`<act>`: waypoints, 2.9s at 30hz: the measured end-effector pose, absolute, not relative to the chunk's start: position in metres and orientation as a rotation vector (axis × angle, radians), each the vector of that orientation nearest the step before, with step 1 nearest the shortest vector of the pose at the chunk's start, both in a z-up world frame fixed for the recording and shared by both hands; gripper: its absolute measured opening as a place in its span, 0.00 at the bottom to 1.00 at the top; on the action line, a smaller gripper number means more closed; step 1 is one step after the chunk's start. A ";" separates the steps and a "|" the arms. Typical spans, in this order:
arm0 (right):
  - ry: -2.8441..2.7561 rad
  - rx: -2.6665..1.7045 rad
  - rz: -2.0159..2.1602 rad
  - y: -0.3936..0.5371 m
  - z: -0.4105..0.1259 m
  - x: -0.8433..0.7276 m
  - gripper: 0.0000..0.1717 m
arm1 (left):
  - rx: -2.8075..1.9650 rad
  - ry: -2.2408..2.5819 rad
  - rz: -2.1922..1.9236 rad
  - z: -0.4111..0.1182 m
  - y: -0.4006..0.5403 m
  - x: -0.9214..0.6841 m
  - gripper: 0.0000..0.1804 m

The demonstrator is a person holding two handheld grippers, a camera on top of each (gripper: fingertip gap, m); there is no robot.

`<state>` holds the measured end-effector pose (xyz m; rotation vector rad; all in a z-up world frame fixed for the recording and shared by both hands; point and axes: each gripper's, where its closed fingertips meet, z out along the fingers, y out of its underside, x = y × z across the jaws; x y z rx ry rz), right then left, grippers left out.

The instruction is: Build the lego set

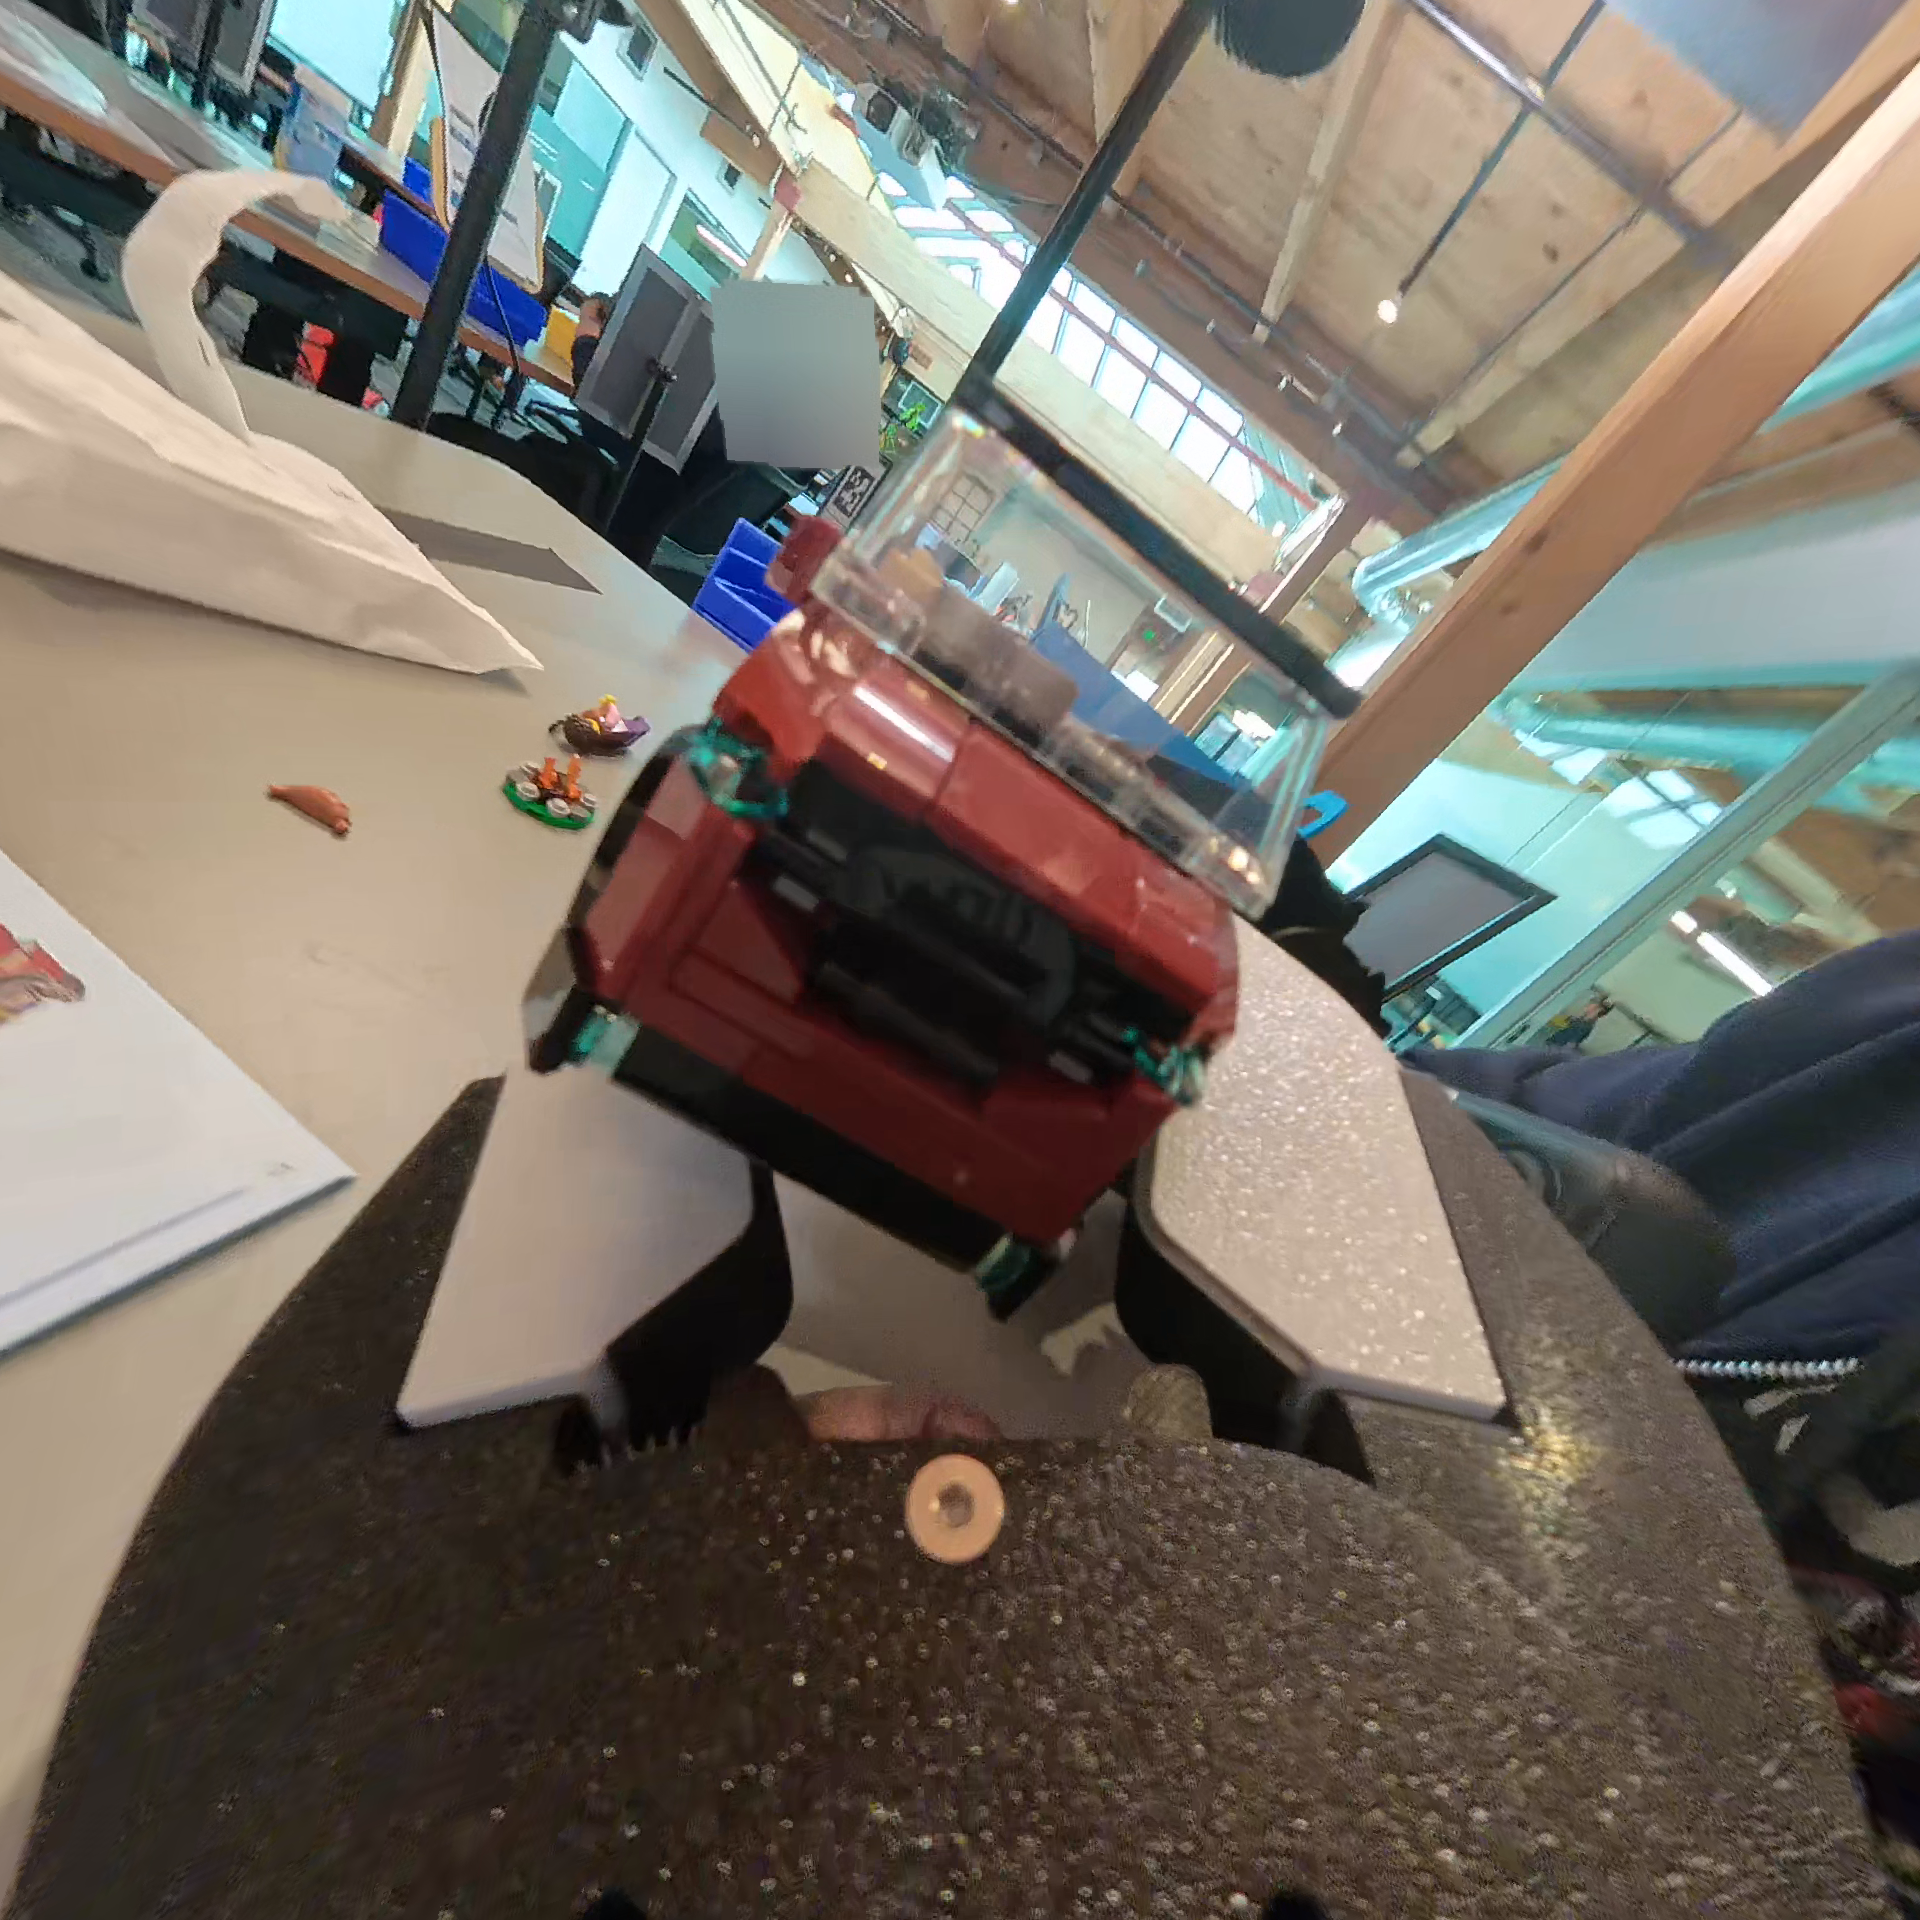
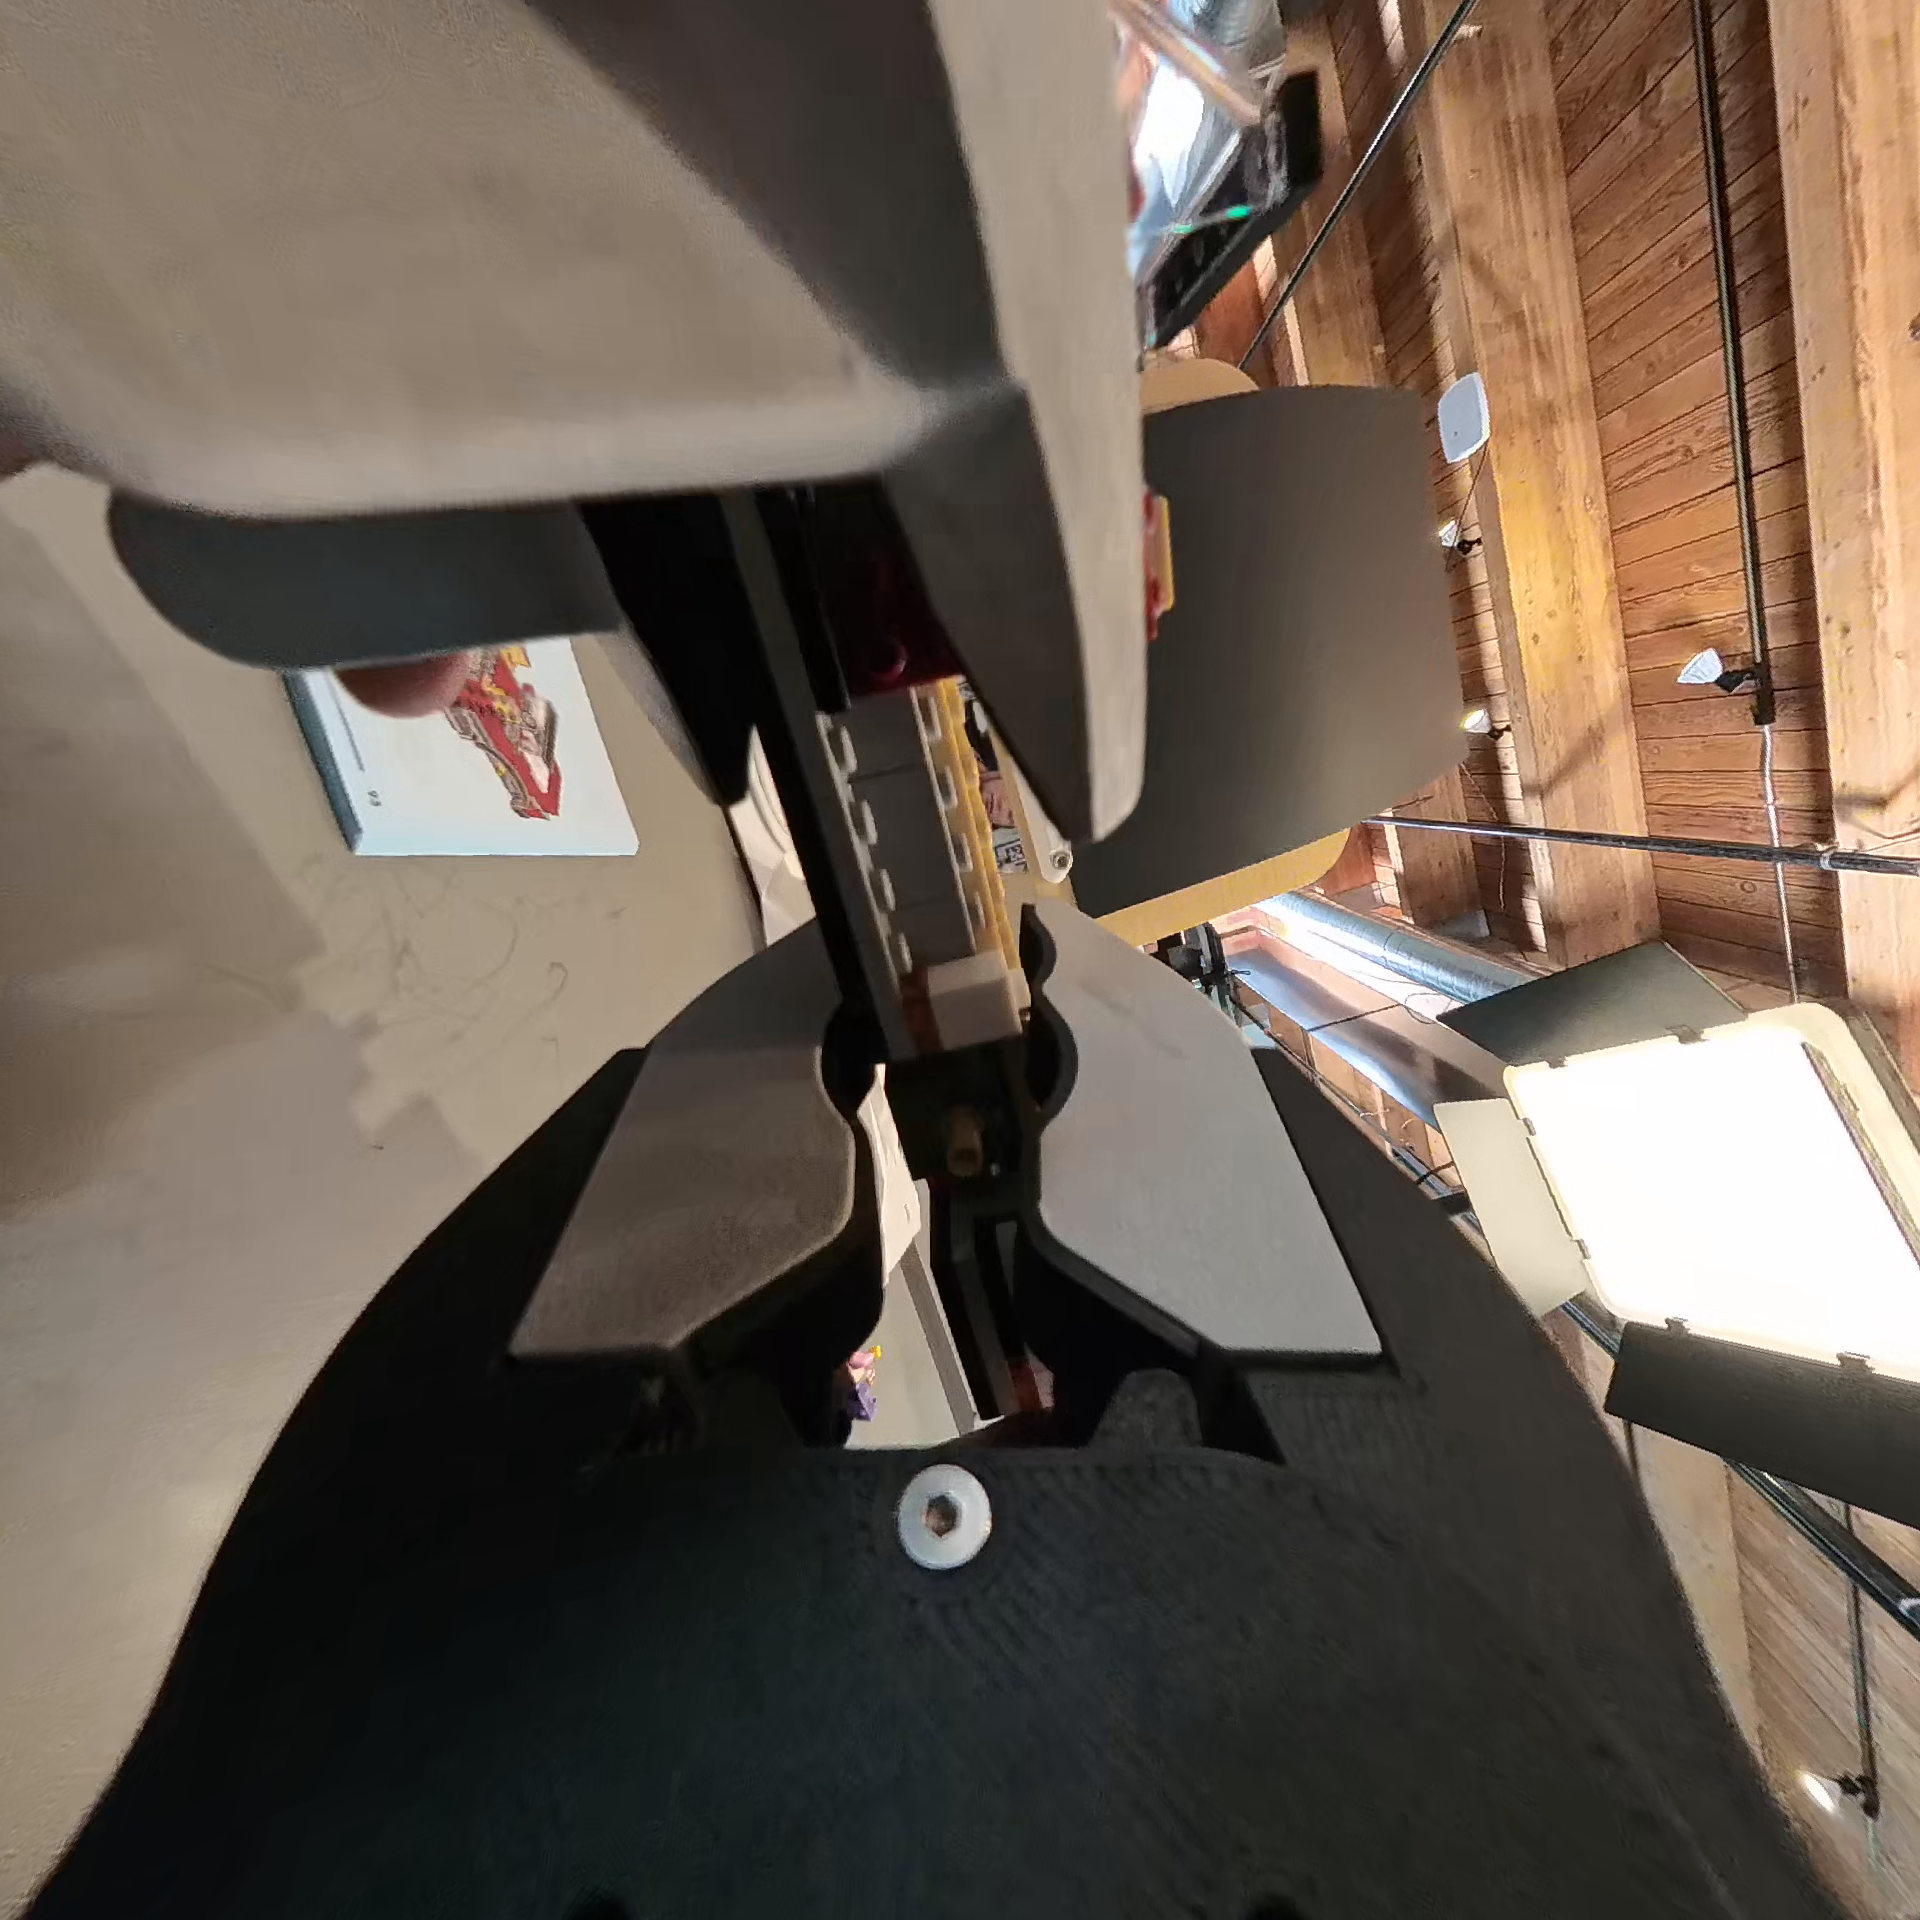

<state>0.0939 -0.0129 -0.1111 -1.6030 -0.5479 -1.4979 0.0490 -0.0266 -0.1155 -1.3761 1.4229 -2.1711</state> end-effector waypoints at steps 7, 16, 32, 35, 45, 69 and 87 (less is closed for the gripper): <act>-0.537 -1.627 -1.496 -0.009 -0.116 0.084 0.15 | -1.452 1.290 -2.229 -0.114 -0.026 0.051 0.35; -0.570 -1.620 -1.528 -0.008 -0.118 0.081 0.15 | -1.436 1.236 -2.274 -0.115 -0.021 0.049 0.30; -0.756 -1.703 -1.304 -0.021 -0.127 0.066 0.18 | -1.417 1.270 -2.240 -0.118 0.015 0.051 0.30; -0.781 -1.882 -1.005 -0.037 -0.142 0.061 0.25 | -1.394 1.357 -2.247 -0.119 0.018 0.048 0.30; -0.480 -2.073 0.206 -0.086 -0.100 0.030 0.25 | -1.186 1.788 -2.514 -0.119 -0.012 0.013 0.30; 0.284 -1.831 1.298 -0.034 -0.151 -0.024 0.17 | -1.061 2.325 -2.482 -0.136 -0.046 -0.039 0.32; 0.517 -1.604 1.243 -0.039 -0.149 -0.007 0.15 | -1.615 1.936 -2.519 -0.140 -0.043 -0.020 0.33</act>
